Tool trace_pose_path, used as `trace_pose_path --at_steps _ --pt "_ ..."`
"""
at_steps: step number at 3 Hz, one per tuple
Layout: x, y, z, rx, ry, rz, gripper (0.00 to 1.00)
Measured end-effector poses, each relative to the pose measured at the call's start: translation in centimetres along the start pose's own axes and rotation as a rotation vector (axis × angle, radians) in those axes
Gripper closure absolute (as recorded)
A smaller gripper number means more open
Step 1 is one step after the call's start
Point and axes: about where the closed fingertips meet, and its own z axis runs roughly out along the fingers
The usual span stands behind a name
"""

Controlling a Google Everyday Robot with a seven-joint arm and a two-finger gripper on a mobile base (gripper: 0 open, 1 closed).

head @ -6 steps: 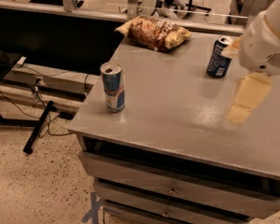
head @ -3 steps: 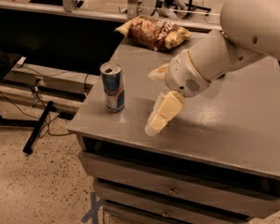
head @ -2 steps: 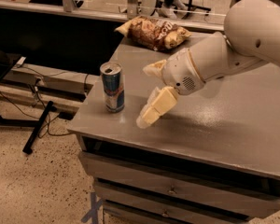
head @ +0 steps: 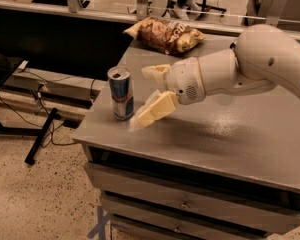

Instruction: Move redbull can near pepsi can

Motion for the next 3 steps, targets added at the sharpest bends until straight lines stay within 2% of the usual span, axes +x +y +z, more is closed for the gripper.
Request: trace_pose_path --at_steps 1,2,3 --pt "-0.6 0.0 2.4 0.002 -0.094 -0.001 0.00" --pt "-1.5 -0.4 5.2 0.019 -0.177 -0.005 0.26" --pt "-2.3 -0.7 6.8 0.032 -0.218 -0.007 0.49"
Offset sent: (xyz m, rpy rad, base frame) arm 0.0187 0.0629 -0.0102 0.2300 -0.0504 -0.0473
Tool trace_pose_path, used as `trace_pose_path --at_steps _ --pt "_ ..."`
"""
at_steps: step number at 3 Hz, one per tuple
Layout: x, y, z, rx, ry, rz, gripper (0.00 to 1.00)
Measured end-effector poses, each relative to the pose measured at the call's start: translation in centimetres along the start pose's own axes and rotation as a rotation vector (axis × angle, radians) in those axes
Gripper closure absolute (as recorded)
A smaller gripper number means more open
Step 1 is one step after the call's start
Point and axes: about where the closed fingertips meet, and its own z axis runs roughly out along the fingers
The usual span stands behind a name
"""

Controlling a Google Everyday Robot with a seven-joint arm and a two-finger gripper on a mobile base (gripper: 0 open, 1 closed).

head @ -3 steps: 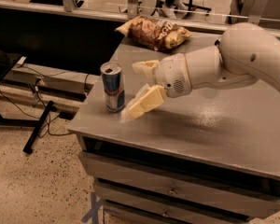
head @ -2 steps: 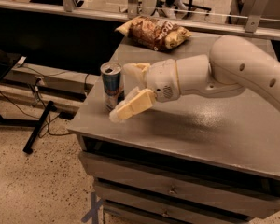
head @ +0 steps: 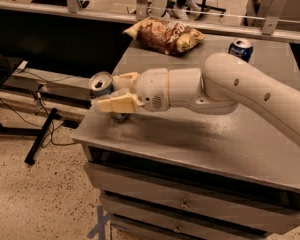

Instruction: Move redbull can near pepsi can

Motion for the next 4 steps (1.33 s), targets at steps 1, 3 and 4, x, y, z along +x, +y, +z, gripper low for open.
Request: trace_pose_path --at_steps 1,3,4 --pt "-0.9 -1.5 0.7 0.046 -0.032 -0.010 0.73" --pt "-2.3 -3.6 -2.5 0.137 -0.033 -0.042 1.00" --pt "-2.4 -3.4 -2.6 0.150 -0.056 -0.039 1.00"
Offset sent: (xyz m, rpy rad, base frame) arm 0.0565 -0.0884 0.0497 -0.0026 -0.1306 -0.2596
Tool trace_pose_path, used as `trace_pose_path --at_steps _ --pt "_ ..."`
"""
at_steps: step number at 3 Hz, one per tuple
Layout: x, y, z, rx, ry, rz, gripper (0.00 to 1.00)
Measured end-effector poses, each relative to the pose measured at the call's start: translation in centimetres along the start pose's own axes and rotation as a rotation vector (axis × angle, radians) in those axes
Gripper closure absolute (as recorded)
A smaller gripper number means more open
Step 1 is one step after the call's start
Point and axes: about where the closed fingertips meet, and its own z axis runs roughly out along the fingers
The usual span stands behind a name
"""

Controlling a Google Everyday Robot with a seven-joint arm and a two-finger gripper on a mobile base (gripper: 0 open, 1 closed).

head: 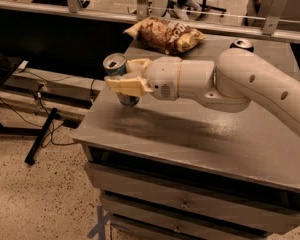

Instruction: Move redbull can near pepsi can

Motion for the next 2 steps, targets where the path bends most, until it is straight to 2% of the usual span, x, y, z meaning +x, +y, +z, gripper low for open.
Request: trace_pose_path --at_steps 1,2 --pt "-4.2 -3.8 -5.3 0.181 -0.087 -0.110 1.00" --pt "-7.2 -6.3 -11.4 0.340 -0.122 -0.193 1.00"
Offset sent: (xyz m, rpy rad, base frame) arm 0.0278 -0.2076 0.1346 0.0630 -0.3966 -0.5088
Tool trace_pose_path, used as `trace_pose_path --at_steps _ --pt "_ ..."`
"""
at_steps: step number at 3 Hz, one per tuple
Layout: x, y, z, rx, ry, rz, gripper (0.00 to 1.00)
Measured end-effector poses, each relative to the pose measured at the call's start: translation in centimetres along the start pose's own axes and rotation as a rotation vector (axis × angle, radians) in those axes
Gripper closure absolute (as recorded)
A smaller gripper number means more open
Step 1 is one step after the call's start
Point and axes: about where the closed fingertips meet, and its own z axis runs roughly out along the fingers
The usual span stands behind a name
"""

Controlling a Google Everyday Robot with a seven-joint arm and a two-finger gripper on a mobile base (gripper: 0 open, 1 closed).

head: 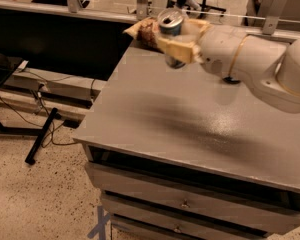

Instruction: Move redbull can near pepsi can

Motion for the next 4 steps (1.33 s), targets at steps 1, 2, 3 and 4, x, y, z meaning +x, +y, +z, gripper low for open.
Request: trace_pose_path --at_steps 1,2,3,4 --pt "-0.7 -3.9 -5.5 0.179 0.037 0.001 1.00" --pt "0.1 -6.9 -9.3 0.345 0.102 0.008 1.00" --pt "0.1 -7.7 -9.6 0.362 0.101 0.011 1.00" --pt "0.1 -12.5 -11.6 0.463 0.093 0.034 1.00"
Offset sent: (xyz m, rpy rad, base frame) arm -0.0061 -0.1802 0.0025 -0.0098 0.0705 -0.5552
